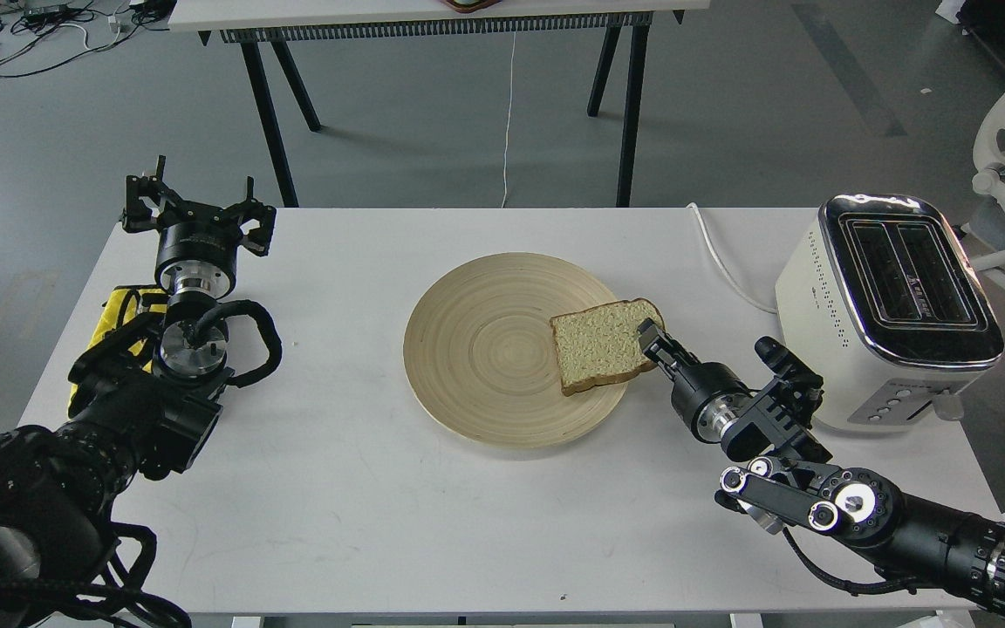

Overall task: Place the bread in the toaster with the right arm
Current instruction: 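Close the right gripper on the edge of the bread slice, then lift the bread slice with the right gripper up above the toaster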

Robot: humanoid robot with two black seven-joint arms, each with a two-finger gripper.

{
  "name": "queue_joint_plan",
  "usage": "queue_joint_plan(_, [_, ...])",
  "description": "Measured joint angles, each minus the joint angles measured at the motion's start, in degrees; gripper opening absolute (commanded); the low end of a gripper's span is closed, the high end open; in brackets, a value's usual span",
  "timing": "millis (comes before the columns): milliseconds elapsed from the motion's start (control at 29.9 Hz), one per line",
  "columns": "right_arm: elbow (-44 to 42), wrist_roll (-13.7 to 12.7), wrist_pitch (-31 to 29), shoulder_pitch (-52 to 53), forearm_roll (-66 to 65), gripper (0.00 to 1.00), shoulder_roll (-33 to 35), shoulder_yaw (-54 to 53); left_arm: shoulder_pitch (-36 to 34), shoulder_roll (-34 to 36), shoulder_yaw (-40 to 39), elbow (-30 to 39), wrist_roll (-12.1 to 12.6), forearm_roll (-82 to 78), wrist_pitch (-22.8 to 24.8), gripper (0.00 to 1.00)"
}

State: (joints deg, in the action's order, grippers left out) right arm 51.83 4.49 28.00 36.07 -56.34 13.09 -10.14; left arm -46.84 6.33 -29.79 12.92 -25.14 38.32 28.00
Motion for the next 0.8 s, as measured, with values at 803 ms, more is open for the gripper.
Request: queue_joint_plan(803, [10.96, 0.79, 0.0, 4.91, 0.11, 0.05, 6.58, -12.33, 0.0, 0.0, 0.0, 0.0, 0.0, -0.02, 0.0, 1.0])
